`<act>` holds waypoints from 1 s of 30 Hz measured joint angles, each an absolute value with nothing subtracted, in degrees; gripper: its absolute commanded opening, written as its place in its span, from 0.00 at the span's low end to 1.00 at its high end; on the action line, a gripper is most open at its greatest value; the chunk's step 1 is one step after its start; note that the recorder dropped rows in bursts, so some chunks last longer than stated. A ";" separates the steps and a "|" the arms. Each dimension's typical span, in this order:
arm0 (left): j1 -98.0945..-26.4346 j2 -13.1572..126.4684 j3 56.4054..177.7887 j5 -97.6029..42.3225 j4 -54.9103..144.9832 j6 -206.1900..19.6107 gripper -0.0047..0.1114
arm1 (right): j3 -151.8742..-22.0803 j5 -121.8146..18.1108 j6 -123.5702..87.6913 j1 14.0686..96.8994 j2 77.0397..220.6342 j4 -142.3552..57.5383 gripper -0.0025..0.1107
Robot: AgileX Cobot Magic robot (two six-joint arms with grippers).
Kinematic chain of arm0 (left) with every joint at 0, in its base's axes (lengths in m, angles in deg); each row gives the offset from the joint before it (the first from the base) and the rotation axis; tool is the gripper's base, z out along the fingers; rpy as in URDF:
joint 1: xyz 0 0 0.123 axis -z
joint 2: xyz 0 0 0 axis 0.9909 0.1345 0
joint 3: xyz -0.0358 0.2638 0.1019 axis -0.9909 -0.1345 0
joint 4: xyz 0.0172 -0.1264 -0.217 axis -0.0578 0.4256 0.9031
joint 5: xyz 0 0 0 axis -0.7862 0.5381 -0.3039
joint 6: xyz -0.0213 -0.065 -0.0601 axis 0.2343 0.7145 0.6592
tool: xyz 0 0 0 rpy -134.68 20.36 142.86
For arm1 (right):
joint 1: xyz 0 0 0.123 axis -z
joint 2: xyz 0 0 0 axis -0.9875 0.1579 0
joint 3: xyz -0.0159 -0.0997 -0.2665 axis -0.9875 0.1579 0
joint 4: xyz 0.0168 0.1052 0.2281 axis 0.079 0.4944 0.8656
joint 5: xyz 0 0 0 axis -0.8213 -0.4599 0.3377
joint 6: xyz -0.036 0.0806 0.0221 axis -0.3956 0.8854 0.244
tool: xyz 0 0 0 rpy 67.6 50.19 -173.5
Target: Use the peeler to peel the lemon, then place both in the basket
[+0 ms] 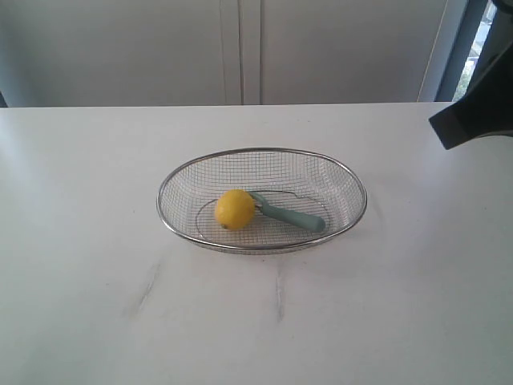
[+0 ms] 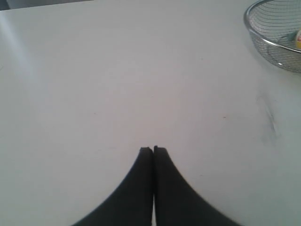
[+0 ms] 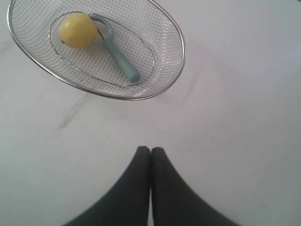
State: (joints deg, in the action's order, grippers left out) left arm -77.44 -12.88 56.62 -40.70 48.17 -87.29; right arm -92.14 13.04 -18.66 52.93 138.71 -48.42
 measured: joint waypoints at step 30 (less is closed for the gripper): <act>-76.76 -12.88 56.62 -39.54 48.84 -87.96 0.04 | -92.14 13.04 -18.66 52.93 138.47 -48.42 0.02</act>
State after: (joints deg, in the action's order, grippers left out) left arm -76.76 -12.88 56.62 -39.54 48.84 -87.96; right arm -92.14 13.04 -18.66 52.93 138.47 -48.42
